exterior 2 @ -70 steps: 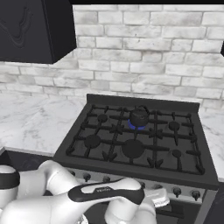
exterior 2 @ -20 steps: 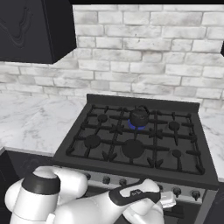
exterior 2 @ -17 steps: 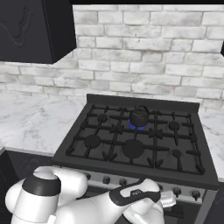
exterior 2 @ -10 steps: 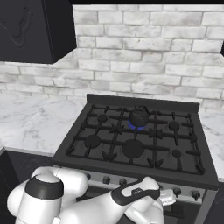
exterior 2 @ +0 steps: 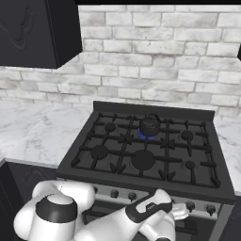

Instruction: The kettle is done boiling. Turn off the stove, then wait for 300 timesteps before moving the kettle to the dining table.

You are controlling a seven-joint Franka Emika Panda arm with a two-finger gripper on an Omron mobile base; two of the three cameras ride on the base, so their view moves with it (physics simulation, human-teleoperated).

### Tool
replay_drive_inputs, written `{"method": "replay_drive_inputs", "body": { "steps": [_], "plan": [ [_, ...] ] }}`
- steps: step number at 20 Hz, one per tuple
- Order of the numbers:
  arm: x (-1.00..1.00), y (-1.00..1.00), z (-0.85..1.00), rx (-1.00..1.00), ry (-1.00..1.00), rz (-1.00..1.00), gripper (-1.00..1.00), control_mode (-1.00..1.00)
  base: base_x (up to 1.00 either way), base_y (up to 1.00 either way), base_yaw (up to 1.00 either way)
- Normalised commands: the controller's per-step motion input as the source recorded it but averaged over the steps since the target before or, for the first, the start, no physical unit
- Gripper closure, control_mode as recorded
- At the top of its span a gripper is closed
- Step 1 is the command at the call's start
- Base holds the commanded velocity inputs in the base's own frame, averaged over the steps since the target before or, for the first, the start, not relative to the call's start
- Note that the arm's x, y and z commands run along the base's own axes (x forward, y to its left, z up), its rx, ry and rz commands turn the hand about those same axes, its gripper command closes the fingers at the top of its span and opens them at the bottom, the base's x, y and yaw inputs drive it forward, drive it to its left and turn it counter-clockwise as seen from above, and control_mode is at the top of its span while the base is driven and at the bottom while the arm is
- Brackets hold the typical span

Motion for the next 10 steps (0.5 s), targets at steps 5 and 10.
{"method": "replay_drive_inputs", "body": {
  "steps": [5,10],
  "plan": [
    [0.13,-0.21,-0.14,0.0,0.0,0.0,-1.0,-1.0,0.0,0.0,0.0],
    [0.11,-0.15,-0.17,0.0,0.0,0.0,-1.0,-1.0,0.0,0.0,0.0]
  ]
}}
